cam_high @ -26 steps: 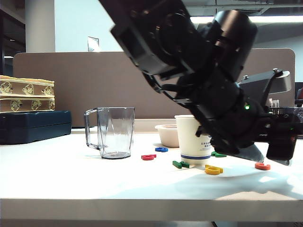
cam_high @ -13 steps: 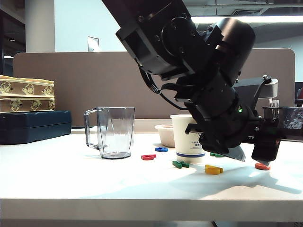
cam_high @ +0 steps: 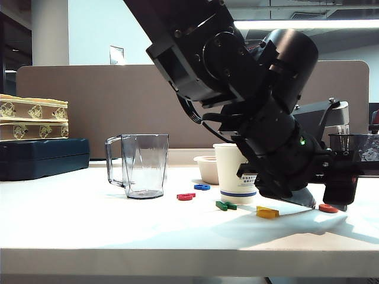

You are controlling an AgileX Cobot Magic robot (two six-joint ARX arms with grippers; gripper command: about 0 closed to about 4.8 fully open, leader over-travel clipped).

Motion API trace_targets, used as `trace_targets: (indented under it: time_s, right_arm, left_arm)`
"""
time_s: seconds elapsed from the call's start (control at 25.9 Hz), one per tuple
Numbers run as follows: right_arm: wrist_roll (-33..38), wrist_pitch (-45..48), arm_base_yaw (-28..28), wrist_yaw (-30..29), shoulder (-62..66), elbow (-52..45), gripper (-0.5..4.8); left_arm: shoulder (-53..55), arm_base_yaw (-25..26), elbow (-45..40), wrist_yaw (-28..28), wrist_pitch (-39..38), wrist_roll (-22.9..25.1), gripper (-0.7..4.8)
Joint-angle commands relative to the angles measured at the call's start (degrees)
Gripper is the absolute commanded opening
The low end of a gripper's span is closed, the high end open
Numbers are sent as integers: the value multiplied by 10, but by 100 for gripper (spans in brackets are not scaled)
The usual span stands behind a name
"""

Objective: Pick up the letter "c" and put it in the paper cup.

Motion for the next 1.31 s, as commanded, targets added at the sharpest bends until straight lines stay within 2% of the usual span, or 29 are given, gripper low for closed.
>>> trace_targets:
  time_s: [0.04,0.5,0.77,1.31]
  right_arm:
    - [-2,5,4,14,-2,2,212]
    - [-2,5,7,14,-2,2,212]
    - [-2,5,7,14,-2,2,212]
    - [-2,3,7,14,-2,2,212]
  left_arm:
    - [4,0,1,6,-5,-2,215]
    - [16,10,4,8,3,-2,215]
    - [16,10,4,46,4,-2,214]
    - [23,14,4,50,12,-2,210]
